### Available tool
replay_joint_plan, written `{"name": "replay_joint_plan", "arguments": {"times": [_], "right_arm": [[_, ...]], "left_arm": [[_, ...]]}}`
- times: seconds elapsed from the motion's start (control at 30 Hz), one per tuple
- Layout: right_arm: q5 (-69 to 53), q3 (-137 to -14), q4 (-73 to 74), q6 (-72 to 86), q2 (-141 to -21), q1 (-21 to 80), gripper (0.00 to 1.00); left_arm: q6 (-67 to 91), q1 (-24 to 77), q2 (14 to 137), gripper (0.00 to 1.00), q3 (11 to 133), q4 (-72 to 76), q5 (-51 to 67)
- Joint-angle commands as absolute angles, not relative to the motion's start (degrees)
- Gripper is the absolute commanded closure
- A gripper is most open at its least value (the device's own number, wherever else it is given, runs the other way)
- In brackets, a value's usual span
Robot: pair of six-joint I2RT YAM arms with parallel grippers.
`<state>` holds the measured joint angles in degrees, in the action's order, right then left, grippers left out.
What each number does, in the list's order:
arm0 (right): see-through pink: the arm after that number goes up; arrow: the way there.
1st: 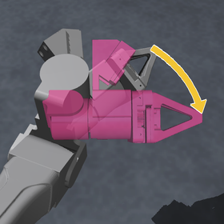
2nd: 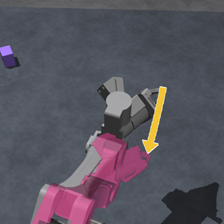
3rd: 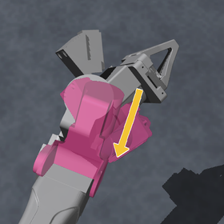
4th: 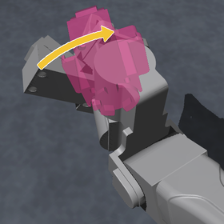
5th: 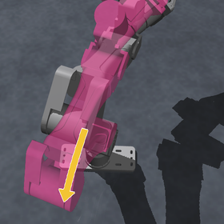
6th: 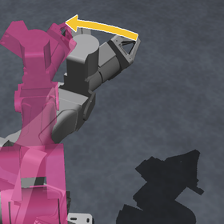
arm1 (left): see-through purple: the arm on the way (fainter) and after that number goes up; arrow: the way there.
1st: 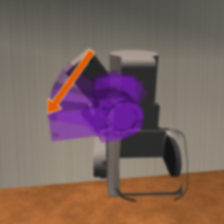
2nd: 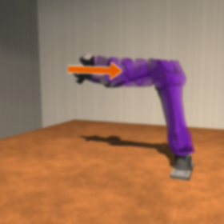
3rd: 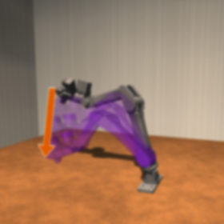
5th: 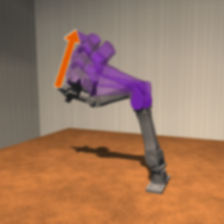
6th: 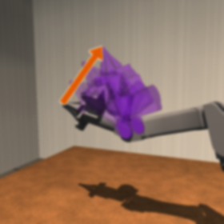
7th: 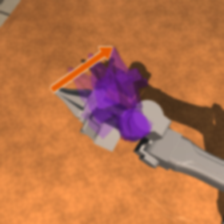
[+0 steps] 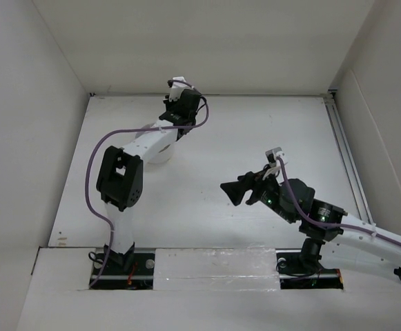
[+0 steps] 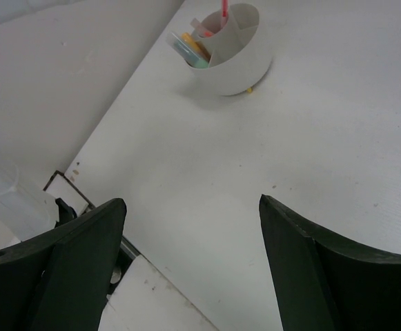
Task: Sort the stationery into containers
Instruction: Place the stationery in the storage box.
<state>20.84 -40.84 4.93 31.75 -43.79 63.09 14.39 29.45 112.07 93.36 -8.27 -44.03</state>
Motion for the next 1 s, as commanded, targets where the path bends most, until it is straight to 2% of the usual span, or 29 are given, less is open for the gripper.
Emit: {"name": "replay_joint_plan", "arguments": {"times": [0.0,0.43,0.97], "right_arm": [[20.3,-40.3,3.8,31.9,-42.7,63.6,0.16],[19.8,-39.2,5.4,31.9,-38.9,63.6,0.16],[20.3,-38.7,7.0,31.9,-36.7,63.6,0.16]], "left_arm": [[13.5,29.1,112.3,1.0,94.1,-6.5,-46.8],[11.7,29.1,116.7,1.0,92.2,-3.7,-51.3],[12.2,26.9,116.9,1.0,92.2,-5.3,-51.3]]}}
